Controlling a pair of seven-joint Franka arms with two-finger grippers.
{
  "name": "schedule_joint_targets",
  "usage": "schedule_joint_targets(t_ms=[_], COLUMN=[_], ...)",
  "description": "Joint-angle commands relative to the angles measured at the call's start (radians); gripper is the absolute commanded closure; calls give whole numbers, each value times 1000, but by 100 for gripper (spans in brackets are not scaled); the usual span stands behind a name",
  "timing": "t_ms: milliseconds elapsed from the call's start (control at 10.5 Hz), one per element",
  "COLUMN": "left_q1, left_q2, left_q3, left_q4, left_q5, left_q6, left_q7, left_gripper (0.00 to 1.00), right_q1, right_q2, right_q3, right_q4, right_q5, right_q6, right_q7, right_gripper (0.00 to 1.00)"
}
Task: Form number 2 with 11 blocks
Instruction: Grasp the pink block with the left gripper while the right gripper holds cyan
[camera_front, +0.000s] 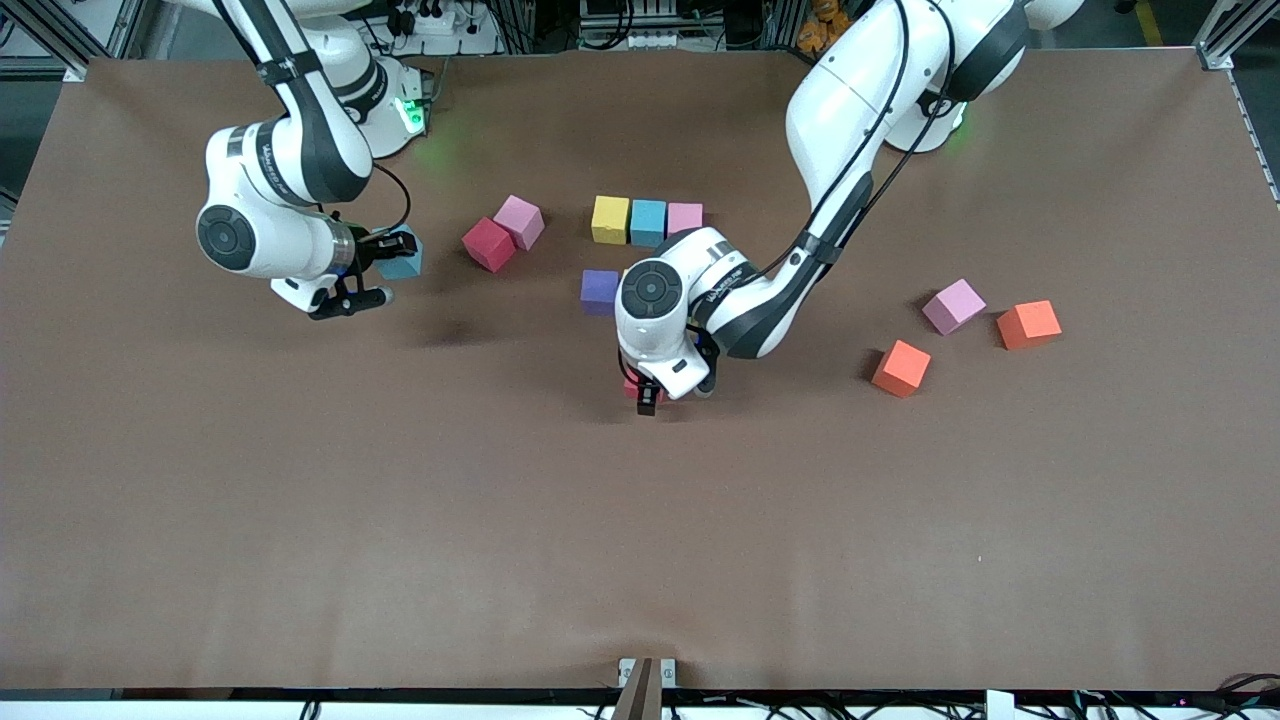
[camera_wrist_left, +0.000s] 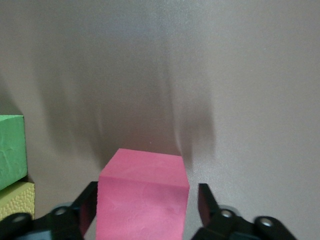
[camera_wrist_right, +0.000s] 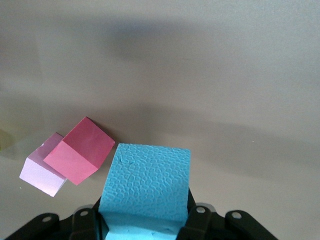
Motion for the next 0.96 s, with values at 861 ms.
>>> schedule_joint_targets(t_ms=[861], left_q1=[55], left_q2=[-59], left_q3=[-12], left_q4=[27], left_q5=[-81], left_q6=[-5], left_q7=[-168], left_gripper=[84], right_q1=[-18], right_q2=[26], right_q3=[9], right_q4=[79], right_q5=[-13], right_q6=[-18], right_q7=[-10], right_gripper=[54])
